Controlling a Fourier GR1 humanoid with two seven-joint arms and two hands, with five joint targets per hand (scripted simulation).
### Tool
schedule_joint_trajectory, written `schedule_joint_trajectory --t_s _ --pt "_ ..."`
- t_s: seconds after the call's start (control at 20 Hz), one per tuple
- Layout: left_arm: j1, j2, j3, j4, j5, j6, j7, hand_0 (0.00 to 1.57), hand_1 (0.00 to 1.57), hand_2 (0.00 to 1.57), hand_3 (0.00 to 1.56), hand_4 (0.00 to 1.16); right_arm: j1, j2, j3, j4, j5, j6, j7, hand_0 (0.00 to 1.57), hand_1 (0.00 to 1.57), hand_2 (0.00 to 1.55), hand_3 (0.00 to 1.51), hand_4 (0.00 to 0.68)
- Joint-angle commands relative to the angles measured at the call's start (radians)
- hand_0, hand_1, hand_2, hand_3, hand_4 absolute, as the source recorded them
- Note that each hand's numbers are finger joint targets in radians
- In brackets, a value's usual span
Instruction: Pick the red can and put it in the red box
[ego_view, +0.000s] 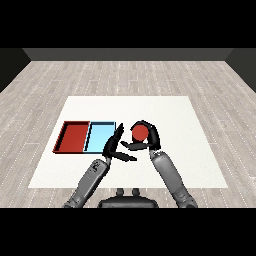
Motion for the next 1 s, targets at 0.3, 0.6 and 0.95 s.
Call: schedule_joint_trajectory --t_s 0.3,0.6,0.95 --pt "-0.105 -0.004 -0.010 0.100 0.050 0.064 0.000 0.00 0.00 0.00 0.00 0.00 -0.022 0.024 0.066 -0.032 -0.010 -0.035 0.043 1.47 1.47 1.43 1.37 0.553" --pt "-0.112 -0.004 0.021 0.101 0.060 0.002 -0.025 0.00 0.00 0.00 0.00 0.00 -0.077 0.024 0.147 0.041 -0.037 -0.101 0.025 1.44 1.44 1.41 1.37 0.531" --pt "-0.067 -0.004 0.046 0.043 -0.027 0.101 0.061 0.00 0.00 0.00 0.00 0.48 -0.119 0.025 0.200 -0.002 -0.052 -0.133 0.057 1.45 1.45 1.42 1.37 0.502"
